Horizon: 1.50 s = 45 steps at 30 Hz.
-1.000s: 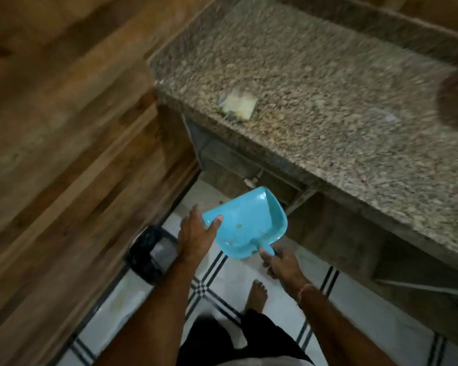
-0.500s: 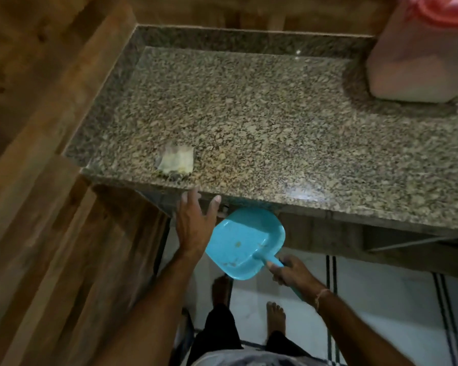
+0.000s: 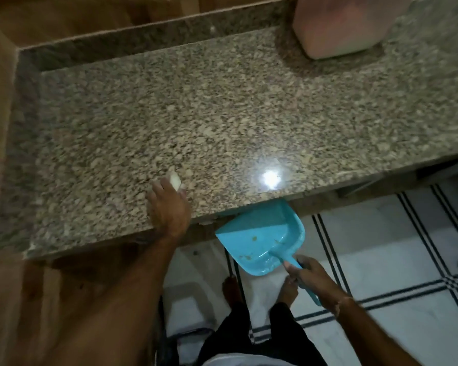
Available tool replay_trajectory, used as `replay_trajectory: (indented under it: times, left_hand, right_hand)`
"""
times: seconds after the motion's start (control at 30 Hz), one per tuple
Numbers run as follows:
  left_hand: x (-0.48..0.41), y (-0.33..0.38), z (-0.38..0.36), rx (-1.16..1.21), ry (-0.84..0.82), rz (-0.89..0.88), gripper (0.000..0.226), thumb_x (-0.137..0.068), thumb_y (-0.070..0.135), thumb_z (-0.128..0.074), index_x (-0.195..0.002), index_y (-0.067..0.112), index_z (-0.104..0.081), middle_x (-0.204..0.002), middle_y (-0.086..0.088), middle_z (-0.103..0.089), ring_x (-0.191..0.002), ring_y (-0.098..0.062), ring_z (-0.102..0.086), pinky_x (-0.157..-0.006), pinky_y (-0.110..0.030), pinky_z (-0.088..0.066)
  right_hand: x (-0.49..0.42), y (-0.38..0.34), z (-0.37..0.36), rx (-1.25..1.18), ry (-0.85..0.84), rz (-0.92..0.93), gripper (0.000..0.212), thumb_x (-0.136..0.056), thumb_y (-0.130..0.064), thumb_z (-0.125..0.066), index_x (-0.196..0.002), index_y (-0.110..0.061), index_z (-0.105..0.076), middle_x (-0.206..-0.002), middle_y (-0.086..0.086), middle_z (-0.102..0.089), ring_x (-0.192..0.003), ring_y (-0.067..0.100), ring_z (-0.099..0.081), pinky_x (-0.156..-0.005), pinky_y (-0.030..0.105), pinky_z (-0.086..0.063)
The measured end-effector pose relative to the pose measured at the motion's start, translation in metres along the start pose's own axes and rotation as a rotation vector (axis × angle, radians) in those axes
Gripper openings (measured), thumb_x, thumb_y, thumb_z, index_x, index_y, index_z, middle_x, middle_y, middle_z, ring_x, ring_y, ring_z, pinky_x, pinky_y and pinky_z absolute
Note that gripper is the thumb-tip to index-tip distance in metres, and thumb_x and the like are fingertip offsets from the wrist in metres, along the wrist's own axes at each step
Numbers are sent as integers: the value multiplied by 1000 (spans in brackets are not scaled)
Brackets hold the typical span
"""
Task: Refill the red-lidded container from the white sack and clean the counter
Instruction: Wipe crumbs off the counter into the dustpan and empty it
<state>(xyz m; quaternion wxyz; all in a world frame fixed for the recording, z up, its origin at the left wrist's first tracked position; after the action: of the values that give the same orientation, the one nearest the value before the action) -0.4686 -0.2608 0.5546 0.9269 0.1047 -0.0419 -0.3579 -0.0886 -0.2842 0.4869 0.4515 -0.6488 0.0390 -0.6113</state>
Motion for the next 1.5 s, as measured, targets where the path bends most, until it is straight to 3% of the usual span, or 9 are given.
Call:
replay_trajectory:
  times: [0.27,0.4,0.6,0.87,1.03,1.23,1.3,1.4,1.5]
  left_hand:
    - [46,206,-38,228,-355,-459,42,-100,32,-55,-133,7,-50,-129,-17,-56,-116,-38,-56,-91,-47,-45]
    - [13,186,-17,247,-151,-248,38,-105,30,-47,-136,8,-48,-130,-20,-57,-112,-37,-60,-81,-43,-46]
    - [-15,127,-47,29,34,85,62,-102,39,-46,-152,5,-31,-147,-30,-44,-130,-48,-47,-101,-58,-42]
    - [80,300,-54,153,-264,-710,31,-98,27,-58,-126,15,-53,-120,-11,-55,-98,-25,-55,-70,-36,-39]
    - [-2,228,-30,218,-37,-46,38,-103,28,-52,-136,10,-47,-130,-20,-54,-106,-35,-61,-80,-45,-53]
    - [-80,178,-38,198,-33,446,62,-104,33,-47,-156,6,-26,-156,-24,-35,-143,-40,-37,-115,-46,-30]
    - [-79,222,-51,139,-48,308,63,-102,36,-49,-155,9,-29,-156,-22,-37,-140,-39,-39,-113,-49,-35]
    - [-22,321,-64,85,-76,-298,49,-98,37,-55,-140,14,-46,-137,-15,-54,-120,-31,-55,-94,-47,-53]
    - [34,383,-72,189,-266,-780,37,-96,27,-59,-131,15,-54,-125,-12,-58,-113,-30,-55,-91,-45,-49]
  right_hand:
    - [20,25,43,-174,205,-63,16,-100,-17,-65,-97,-2,-69,-70,3,-64,-62,10,-59,-54,16,-48]
    - [17,35,79,-194,280,-25,18,-99,-11,-65,-103,7,-68,-75,6,-64,-70,16,-58,-63,25,-48]
    - [-8,38,109,-202,300,-15,24,-98,-13,-66,-111,7,-68,-91,11,-63,-80,19,-58,-65,29,-49]
    - [-28,19,161,-180,283,-8,18,-98,-12,-66,-108,1,-73,-81,5,-57,-77,18,-49,-68,29,-42]
    - [-32,7,189,-166,266,2,12,-100,-14,-64,-101,-4,-71,-79,4,-53,-76,16,-47,-70,31,-41]
    - [-37,-5,196,-182,212,-20,10,-101,-13,-63,-93,-12,-68,-77,0,-54,-75,14,-49,-68,27,-42]
    - [-41,-3,197,-203,213,-35,10,-101,-15,-64,-94,-15,-70,-81,2,-56,-78,15,-50,-69,26,-43]
    - [-44,4,199,-238,259,-81,6,-100,-14,-65,-102,-12,-71,-83,2,-57,-78,14,-51,-71,25,-44]
    - [-39,7,203,-280,312,-103,10,-99,-10,-64,-107,-8,-71,-81,1,-56,-77,14,-49,-71,24,-43]
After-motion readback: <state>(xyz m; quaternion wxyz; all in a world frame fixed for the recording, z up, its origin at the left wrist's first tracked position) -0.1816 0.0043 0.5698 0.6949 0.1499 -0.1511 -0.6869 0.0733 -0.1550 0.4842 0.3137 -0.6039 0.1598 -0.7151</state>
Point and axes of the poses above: each hand's wrist, its own x-axis away from the middle knuckle, its own z-axis out of the back of the hand, y = z × x, the point moved 5 cm from there along -x, towards the middle knuckle
